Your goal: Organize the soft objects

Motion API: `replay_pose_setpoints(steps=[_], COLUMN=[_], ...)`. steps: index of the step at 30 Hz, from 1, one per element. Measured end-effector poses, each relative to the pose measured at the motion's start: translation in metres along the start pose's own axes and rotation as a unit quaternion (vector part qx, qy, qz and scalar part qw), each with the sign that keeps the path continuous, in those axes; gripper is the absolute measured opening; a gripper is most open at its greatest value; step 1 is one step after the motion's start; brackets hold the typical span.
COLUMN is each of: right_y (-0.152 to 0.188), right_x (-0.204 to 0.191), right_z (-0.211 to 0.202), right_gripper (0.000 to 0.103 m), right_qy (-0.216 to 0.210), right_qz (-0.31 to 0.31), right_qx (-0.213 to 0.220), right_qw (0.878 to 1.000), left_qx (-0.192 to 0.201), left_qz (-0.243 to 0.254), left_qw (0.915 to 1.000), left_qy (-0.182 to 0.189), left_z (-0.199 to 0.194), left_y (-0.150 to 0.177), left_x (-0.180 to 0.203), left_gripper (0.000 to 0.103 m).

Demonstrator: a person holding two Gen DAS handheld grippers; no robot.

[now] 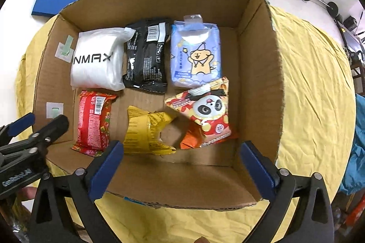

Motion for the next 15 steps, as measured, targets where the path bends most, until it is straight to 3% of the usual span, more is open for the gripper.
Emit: replay_pose_setpoints(steps=[6, 15], right_y=[0.006, 0.020], right_x=[0.005, 0.023], right_z=[-0.011, -0.078], right_gripper=[0.103, 0.103], right_qy=[0.003, -0.008], right_qz=[0.005, 0.020], right_qx=[0.005, 0.047], right_qw=[1.000, 0.999], left_qx=[0.010, 0.059], left_qz=[-0.002, 0.016], left_qw=[0.9998, 0.9978], left_qy=[0.015, 0.027], left_z=[-0.021, -0.087], left_y=[-0.001, 0.002], left_x=[0.006, 0.022], left_gripper=[0.102, 0.102])
Point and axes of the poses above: each gripper's, at about its wrist camera, not at the fingertips, and z roughly the way its jaws point, x to its right, y to its underside, the point moved 7 cm from there along z, roughly the way its jaws point, and after that the axes turned 6 degrees about y, right-handed, at the moved point
